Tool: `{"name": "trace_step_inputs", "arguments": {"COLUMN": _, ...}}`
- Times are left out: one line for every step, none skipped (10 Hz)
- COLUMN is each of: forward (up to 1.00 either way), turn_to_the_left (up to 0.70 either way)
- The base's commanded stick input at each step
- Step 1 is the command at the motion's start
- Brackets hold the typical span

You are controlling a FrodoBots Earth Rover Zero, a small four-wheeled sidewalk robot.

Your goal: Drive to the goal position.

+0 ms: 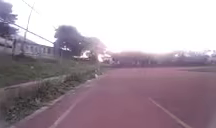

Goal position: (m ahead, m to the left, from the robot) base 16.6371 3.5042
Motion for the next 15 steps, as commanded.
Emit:
{"name": "trace_step_inputs", "arguments": {"forward": 0.7, "turn_to_the_left": -0.16}}
{"name": "trace_step_inputs", "arguments": {"forward": 0.7, "turn_to_the_left": 0.0}}
{"name": "trace_step_inputs", "arguments": {"forward": 0.7, "turn_to_the_left": 0.0}}
{"name": "trace_step_inputs", "arguments": {"forward": 0.7, "turn_to_the_left": 0.0}}
{"name": "trace_step_inputs", "arguments": {"forward": 0.7, "turn_to_the_left": -0.35}}
{"name": "trace_step_inputs", "arguments": {"forward": 0.7, "turn_to_the_left": -0.33}}
{"name": "trace_step_inputs", "arguments": {"forward": 0.7, "turn_to_the_left": -0.08}}
{"name": "trace_step_inputs", "arguments": {"forward": 0.7, "turn_to_the_left": 0.0}}
{"name": "trace_step_inputs", "arguments": {"forward": 0.7, "turn_to_the_left": 0.0}}
{"name": "trace_step_inputs", "arguments": {"forward": 0.7, "turn_to_the_left": 0.0}}
{"name": "trace_step_inputs", "arguments": {"forward": 0.7, "turn_to_the_left": 0.0}}
{"name": "trace_step_inputs", "arguments": {"forward": 0.7, "turn_to_the_left": 0.0}}
{"name": "trace_step_inputs", "arguments": {"forward": 0.7, "turn_to_the_left": 0.0}}
{"name": "trace_step_inputs", "arguments": {"forward": 0.7, "turn_to_the_left": 0.0}}
{"name": "trace_step_inputs", "arguments": {"forward": 0.7, "turn_to_the_left": -0.07}}
